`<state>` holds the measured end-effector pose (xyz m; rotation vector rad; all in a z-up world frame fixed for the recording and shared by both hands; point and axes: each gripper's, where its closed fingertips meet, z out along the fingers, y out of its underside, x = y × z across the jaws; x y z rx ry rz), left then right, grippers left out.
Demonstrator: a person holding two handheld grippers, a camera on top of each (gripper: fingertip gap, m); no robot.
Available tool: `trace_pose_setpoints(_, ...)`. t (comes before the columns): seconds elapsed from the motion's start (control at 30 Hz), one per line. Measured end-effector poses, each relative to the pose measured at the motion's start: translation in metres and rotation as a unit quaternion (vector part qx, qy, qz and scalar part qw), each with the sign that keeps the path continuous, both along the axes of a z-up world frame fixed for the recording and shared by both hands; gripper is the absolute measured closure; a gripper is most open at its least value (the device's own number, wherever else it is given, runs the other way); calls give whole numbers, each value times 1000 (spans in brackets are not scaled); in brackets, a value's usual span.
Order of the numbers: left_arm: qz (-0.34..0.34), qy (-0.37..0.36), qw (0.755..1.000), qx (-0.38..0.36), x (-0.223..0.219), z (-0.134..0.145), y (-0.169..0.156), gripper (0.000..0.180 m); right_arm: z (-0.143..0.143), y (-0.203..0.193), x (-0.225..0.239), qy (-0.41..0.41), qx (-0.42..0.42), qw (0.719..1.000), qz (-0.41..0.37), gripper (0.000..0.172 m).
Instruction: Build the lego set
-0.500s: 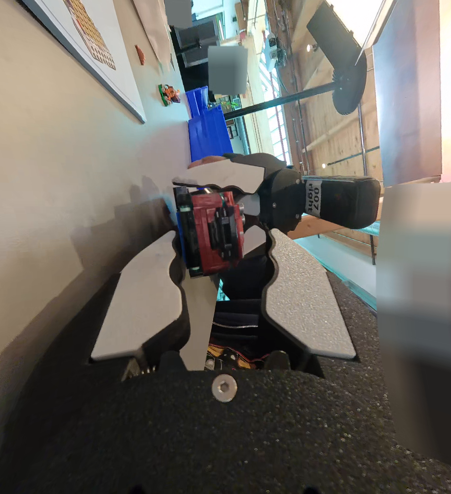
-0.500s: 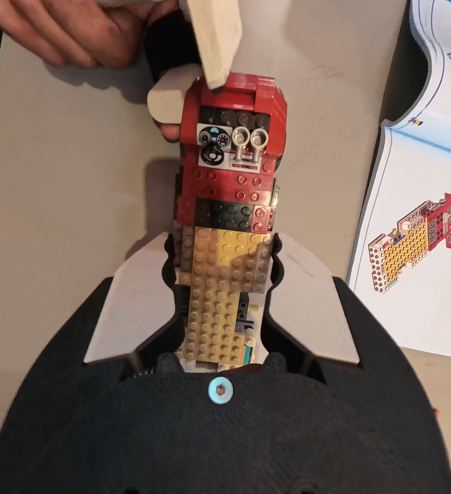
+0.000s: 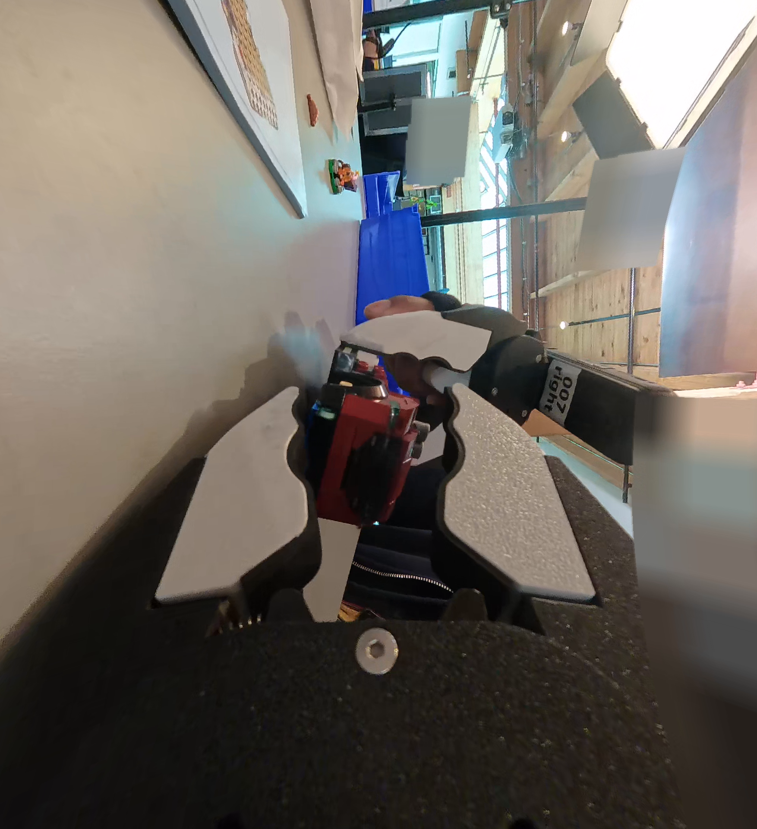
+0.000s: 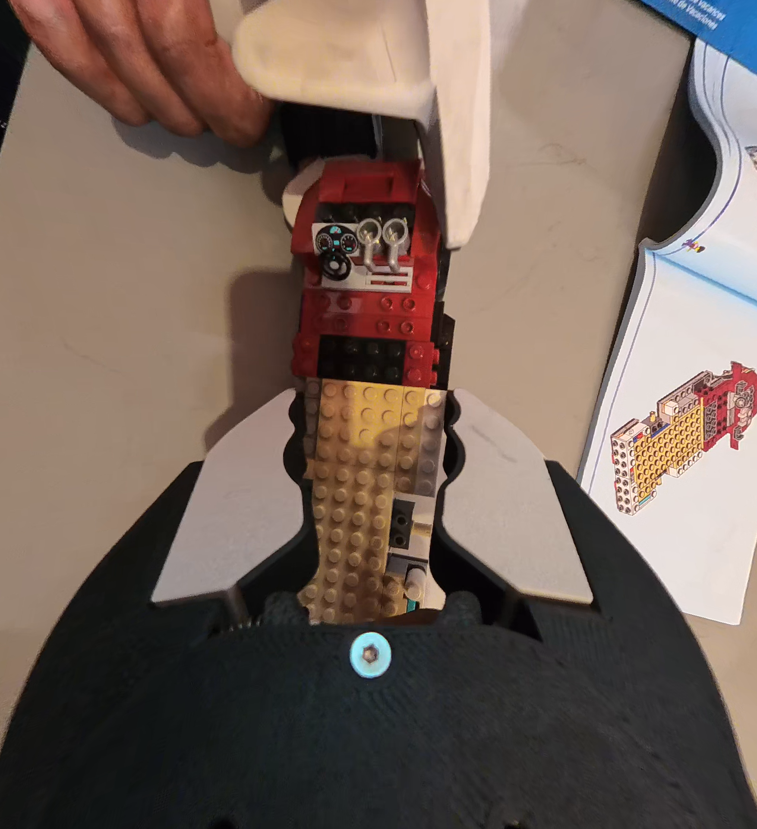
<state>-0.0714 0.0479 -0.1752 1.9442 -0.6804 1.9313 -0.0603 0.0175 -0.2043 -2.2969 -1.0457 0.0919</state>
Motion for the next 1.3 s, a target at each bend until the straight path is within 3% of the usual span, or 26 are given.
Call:
trace_pose_setpoints(0.37, 26, 25, 999, 9, 1, -8, 1, 134, 5, -3, 2, -17, 7, 998, -56, 105)
trace_pose_setpoints(0.53, 28, 27, 999, 16, 2, -8, -1, 134, -17, -8, 12, -62, -14, 994, -84, 94)
trace_pose_setpoints(1.3, 14, 27, 999, 29, 8, -8, -9, 134, -19, -7, 11, -29, -31, 998, -41, 99)
